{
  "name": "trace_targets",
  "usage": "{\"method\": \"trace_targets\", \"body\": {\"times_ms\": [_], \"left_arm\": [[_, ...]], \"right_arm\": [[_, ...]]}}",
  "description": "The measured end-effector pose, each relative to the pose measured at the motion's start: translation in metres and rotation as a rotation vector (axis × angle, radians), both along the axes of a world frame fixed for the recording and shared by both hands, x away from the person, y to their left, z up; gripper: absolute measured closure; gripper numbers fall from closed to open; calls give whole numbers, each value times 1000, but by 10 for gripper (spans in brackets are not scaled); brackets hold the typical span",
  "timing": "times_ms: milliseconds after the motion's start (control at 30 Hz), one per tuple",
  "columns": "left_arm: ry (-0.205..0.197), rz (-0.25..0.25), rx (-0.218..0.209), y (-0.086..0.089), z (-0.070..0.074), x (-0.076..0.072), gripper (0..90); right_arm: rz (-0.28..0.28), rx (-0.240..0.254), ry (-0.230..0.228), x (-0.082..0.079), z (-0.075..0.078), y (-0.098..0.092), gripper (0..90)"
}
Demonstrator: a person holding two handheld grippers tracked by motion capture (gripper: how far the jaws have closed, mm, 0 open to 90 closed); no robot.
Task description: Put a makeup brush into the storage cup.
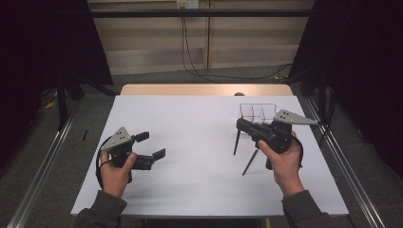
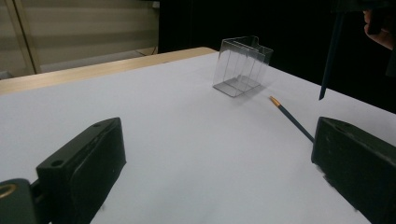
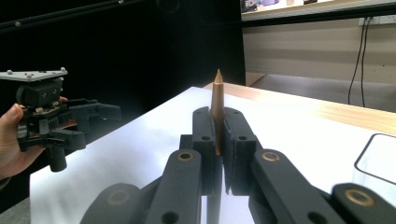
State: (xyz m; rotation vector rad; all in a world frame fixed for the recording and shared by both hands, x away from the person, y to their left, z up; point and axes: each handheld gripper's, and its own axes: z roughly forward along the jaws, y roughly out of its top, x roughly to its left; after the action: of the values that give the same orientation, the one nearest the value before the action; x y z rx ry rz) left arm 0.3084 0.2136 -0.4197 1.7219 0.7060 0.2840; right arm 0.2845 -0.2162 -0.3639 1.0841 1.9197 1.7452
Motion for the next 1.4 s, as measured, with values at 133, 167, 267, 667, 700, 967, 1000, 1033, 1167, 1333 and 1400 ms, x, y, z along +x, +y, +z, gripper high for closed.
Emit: {"method": "trace_targets", "body": {"times_ms": [133, 167, 267, 667, 700, 967, 1000, 1033, 1167, 1333, 1400], "left_arm": [[1, 7, -2, 3, -1, -1, 24], [4, 3, 3, 3, -1, -1, 23], [8, -6, 4, 5, -3, -1, 21], [14, 3, 4, 13, -5, -3, 16], [7, 6, 10, 14, -4, -3, 16], [14, 4, 3, 16, -4, -4, 18], [14, 3, 0, 16, -4, -4, 19], [13, 11, 0, 16, -4, -4, 19], [9, 9, 5, 16, -4, -4, 21], [15, 6, -2, 17, -4, -4, 23], [11, 14, 2, 18, -4, -4, 23]], "right_arm": [[1, 1, 1, 0, 0, -1, 851], [1, -3, -3, 0, 0, -2, 852], [-4, -7, -5, 0, 1, -1, 852], [-13, -11, -20, 2, 4, -4, 852], [-12, -13, -20, 2, 4, -5, 851], [-35, -15, -30, 6, 8, -13, 852], [-40, -18, -36, 7, 8, -15, 852], [-40, -16, -34, 7, 8, -15, 852], [-49, -14, -32, 9, 8, -19, 852], [-68, -20, -39, 10, 8, -24, 852], [-79, -15, -38, 11, 9, -27, 852]]}}
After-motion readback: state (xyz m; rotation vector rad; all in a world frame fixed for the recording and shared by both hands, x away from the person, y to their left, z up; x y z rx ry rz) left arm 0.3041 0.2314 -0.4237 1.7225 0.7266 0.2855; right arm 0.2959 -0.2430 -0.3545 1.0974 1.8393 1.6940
